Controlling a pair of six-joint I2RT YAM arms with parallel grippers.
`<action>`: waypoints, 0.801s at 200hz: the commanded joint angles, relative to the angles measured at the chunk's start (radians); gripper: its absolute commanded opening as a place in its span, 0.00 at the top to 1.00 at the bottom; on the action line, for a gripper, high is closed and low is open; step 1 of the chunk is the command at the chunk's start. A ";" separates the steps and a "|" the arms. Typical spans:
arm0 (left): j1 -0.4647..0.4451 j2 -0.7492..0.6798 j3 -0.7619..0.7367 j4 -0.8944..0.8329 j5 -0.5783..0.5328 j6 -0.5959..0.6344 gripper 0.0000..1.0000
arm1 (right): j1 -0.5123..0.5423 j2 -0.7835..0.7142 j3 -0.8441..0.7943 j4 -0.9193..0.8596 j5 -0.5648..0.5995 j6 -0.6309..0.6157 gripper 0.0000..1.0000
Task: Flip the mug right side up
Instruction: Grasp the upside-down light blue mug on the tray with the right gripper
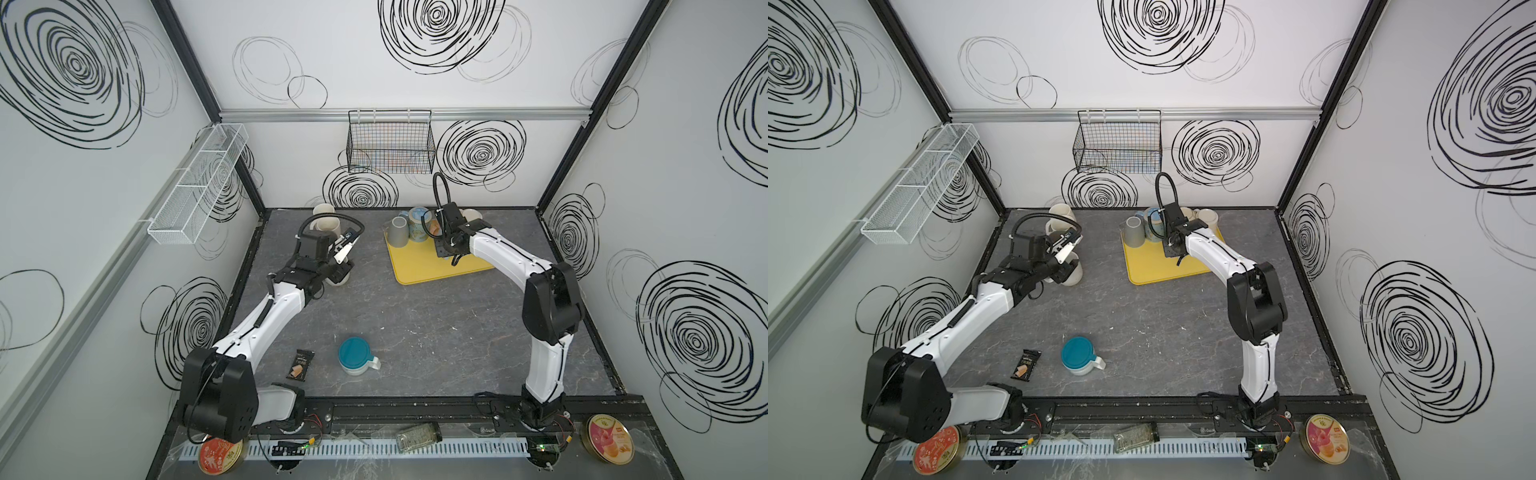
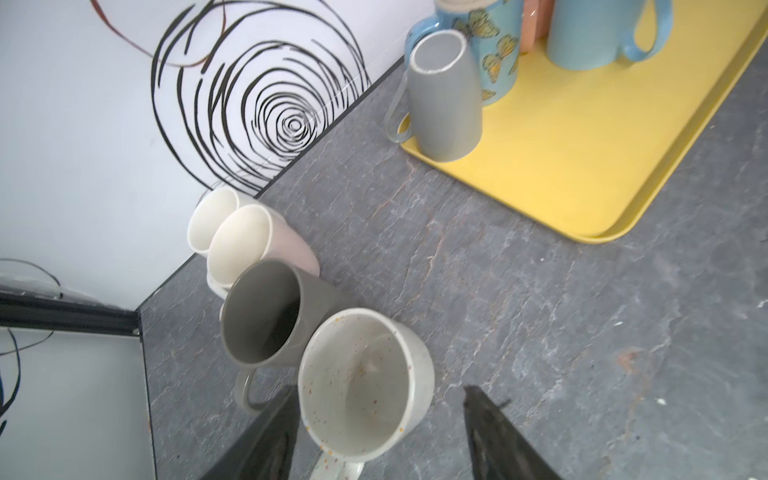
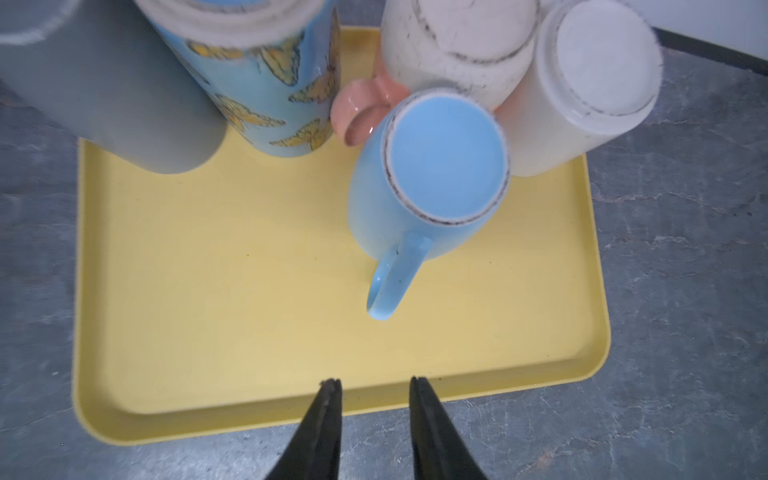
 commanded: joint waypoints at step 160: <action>-0.546 0.698 0.669 0.070 -0.326 -0.598 0.31 | -0.319 -0.161 -0.351 0.192 -0.450 0.203 0.46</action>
